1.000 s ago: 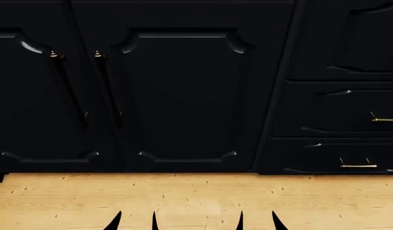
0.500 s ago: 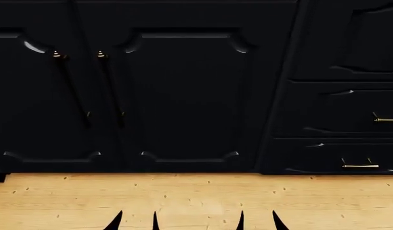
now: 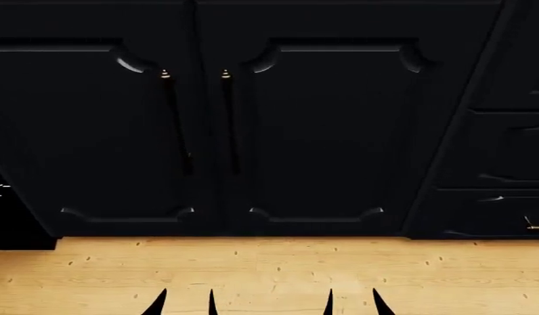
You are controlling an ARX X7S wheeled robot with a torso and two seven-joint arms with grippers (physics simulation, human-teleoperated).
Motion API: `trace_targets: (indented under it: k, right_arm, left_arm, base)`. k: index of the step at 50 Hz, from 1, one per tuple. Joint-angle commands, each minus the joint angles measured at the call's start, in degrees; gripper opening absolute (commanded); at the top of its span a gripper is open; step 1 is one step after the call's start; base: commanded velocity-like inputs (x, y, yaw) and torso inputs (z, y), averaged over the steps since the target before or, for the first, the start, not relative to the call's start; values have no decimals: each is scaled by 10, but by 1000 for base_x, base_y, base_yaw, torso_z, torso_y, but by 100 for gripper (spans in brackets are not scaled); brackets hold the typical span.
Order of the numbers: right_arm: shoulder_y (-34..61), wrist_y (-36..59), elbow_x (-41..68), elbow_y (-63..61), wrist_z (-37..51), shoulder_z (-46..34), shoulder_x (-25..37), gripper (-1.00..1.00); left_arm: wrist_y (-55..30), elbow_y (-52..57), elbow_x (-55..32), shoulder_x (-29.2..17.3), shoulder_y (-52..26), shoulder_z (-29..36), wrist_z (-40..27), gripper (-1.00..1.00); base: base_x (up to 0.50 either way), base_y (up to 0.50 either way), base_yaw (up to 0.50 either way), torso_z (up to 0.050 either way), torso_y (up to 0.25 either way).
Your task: Close the dishwasher door
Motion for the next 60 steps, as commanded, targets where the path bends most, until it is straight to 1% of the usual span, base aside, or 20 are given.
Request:
trace_targets:
  k: [1, 60]
  right_arm:
    - [0, 1, 0, 0, 3, -4, 0, 100]
    - [0, 0, 1, 0, 3, -3, 0, 100]
  left_arm:
    - [0, 0, 0, 0, 1, 1, -2, 100]
    - [0, 0, -1, 0, 0, -1, 0, 100]
  base:
    - [0, 449, 0, 0, 0]
    - [0, 453, 0, 0, 0]
